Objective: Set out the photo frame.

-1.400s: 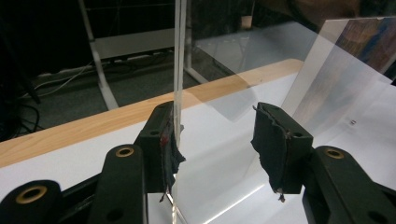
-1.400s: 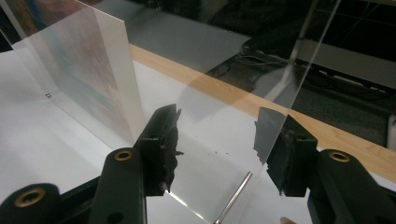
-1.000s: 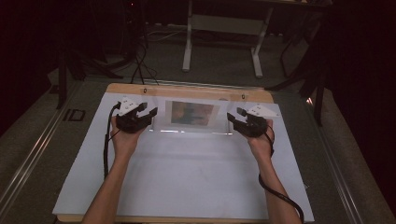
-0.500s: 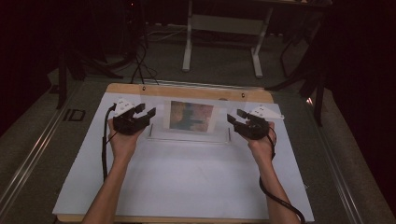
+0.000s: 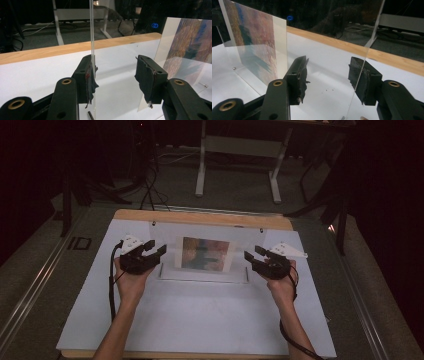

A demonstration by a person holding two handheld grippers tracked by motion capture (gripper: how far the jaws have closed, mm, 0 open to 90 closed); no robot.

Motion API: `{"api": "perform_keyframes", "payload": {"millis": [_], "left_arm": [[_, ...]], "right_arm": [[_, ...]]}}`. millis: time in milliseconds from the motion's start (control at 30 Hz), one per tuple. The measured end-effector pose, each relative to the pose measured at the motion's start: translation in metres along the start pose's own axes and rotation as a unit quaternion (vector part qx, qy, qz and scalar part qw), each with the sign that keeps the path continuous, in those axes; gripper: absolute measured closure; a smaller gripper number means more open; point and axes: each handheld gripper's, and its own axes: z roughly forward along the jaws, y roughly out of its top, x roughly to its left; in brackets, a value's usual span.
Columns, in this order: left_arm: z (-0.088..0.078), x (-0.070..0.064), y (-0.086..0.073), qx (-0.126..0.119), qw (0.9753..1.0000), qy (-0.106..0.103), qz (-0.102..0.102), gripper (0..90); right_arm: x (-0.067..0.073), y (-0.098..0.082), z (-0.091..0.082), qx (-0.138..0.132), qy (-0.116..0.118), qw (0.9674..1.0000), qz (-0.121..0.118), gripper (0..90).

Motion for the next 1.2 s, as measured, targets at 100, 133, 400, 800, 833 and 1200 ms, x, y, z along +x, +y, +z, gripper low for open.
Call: {"api": "perform_keyframes", "payload": {"millis": [100,133,400,800,833,1200], "left_arm": [[-0.002,-0.002,0.001,0.004,1.0,0.003,0.002,50.2],[-0.004,-0.005,0.001,0.005,1.0,0.006,0.003,50.3],[-0.008,-0.007,0.0,0.01,0.9999,0.004,-0.005,50.3],[-0.015,-0.009,-0.001,0.016,0.9998,-0.002,-0.009,50.3],[-0.015,-0.009,-0.001,0.017,0.9998,-0.003,-0.008,50.4],[-0.018,-0.007,-0.004,0.017,0.9998,-0.007,-0.012,50.1]], "right_arm": [[0.0,-0.002,-0.001,0.002,0.002,1.0,0.003,47.9],[0.0,-0.003,-0.001,0.001,0.003,1.0,0.006,47.8],[0.002,-0.003,-0.006,0.002,0.005,1.0,0.003,47.7],[0.004,-0.006,-0.011,0.006,0.009,0.9999,0.004,47.7],[0.005,-0.006,-0.011,0.006,0.009,0.9999,0.003,47.7],[0.009,-0.007,-0.013,0.01,0.011,0.9999,-0.001,48.1]]}}
